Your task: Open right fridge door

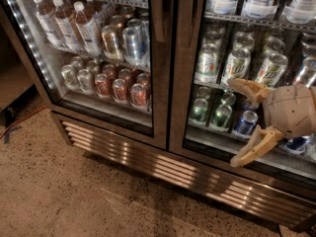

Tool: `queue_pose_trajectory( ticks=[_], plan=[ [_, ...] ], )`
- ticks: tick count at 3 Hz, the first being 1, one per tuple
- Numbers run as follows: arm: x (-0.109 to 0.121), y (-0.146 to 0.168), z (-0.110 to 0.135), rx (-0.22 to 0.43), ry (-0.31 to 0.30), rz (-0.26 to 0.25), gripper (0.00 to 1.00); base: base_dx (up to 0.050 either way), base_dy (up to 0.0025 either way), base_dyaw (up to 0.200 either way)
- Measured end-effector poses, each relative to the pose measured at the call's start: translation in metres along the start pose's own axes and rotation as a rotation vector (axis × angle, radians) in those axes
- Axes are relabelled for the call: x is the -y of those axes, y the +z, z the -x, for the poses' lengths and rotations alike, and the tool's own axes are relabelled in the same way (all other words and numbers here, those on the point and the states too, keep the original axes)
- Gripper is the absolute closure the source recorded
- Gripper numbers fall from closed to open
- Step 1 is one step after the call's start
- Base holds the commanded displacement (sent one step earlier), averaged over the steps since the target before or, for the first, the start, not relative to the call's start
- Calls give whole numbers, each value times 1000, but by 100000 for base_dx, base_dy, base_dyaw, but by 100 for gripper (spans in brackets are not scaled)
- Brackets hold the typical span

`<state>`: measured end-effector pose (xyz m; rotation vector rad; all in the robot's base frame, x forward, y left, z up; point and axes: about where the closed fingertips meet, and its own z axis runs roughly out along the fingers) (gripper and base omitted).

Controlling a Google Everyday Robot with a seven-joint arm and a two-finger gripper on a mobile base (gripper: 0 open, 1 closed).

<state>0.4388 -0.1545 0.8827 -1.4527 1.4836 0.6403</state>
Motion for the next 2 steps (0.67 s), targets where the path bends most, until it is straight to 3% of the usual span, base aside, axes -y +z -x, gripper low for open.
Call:
queue_pose_trajectory(
  ticks=[1,2],
  plan=[
    [0,0,0,0,0,0,0,0,0,0],
    [-2,2,5,146,10,48,0,0,0,0]
  ],
)
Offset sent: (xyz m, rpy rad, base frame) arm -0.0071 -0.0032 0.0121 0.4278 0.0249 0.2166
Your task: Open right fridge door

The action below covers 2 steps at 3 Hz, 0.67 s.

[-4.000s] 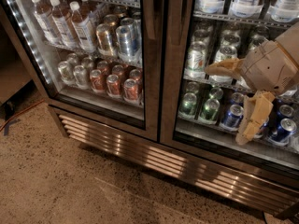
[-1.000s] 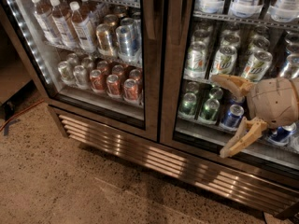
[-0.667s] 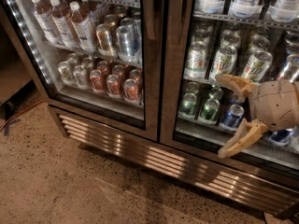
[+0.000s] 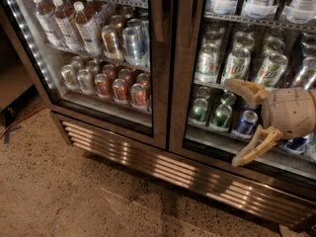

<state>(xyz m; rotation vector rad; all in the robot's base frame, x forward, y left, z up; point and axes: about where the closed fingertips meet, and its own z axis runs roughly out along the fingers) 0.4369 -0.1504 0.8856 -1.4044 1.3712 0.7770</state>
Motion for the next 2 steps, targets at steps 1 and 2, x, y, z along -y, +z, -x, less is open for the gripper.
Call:
queue_pose_trajectory(
  ticks=[1,2],
  plan=[
    [-3,1,10,244,3,79,0,0,0,0],
    [-5,1,7,296,23,101,0,0,0,0]
  ],
)
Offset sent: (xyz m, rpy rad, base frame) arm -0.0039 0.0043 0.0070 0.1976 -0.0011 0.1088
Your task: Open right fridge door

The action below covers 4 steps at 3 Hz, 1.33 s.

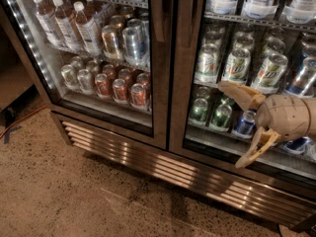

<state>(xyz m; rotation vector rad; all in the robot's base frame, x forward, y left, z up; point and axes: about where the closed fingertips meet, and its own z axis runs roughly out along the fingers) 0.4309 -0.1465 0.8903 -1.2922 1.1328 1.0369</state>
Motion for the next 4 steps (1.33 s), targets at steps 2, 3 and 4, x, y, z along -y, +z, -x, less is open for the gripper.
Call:
queue_pose_trajectory(
  ticks=[2,3,4],
  plan=[
    [3,4,28,-7,-32,-8,0,0,0,0],
    [4,5,28,-2,-33,-20,0,0,0,0],
    [3,0,32,36,-70,-115,0,0,0,0]
  ],
)
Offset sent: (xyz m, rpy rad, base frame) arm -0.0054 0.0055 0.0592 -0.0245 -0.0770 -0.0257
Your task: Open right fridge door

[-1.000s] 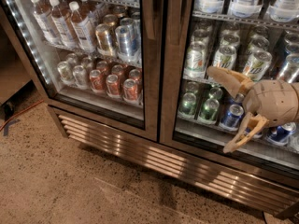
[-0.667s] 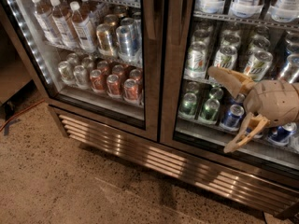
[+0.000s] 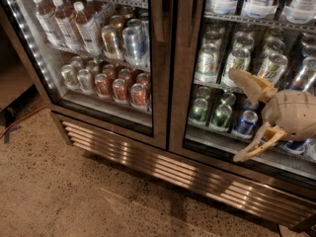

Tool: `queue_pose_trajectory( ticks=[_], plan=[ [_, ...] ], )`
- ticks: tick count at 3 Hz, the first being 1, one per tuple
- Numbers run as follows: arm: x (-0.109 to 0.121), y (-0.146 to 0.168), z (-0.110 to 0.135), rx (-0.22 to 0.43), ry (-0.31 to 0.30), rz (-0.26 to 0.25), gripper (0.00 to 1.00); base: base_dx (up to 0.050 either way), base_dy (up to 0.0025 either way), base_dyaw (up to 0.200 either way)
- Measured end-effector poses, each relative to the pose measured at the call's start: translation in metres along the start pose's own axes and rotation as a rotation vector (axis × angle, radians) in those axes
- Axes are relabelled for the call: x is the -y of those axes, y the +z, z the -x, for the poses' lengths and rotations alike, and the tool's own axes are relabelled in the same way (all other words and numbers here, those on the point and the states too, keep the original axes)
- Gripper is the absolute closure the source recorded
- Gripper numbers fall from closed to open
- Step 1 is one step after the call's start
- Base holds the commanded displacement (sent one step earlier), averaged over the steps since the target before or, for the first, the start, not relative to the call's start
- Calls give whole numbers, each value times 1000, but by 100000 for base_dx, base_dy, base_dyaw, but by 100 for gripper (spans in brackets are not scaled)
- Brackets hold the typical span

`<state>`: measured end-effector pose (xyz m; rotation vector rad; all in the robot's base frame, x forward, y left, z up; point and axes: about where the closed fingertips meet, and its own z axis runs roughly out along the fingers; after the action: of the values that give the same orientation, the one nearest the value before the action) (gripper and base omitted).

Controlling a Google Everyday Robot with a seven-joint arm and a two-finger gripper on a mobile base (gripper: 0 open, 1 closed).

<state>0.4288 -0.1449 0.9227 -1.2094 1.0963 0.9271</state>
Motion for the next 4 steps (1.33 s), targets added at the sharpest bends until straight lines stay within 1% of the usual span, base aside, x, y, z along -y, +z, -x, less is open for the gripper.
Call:
queue_pose_trajectory(
  ticks=[1,2,3,4],
  plan=[
    [1,-7,1,18,-33,-78,0,0,0,0],
    [1,-7,1,17,-34,-78,0,0,0,0],
    [1,-2,2,-65,-64,-86,0,0,0,0],
    [2,5,5,-216,-122,-108,0,0,0,0]
  ],
)
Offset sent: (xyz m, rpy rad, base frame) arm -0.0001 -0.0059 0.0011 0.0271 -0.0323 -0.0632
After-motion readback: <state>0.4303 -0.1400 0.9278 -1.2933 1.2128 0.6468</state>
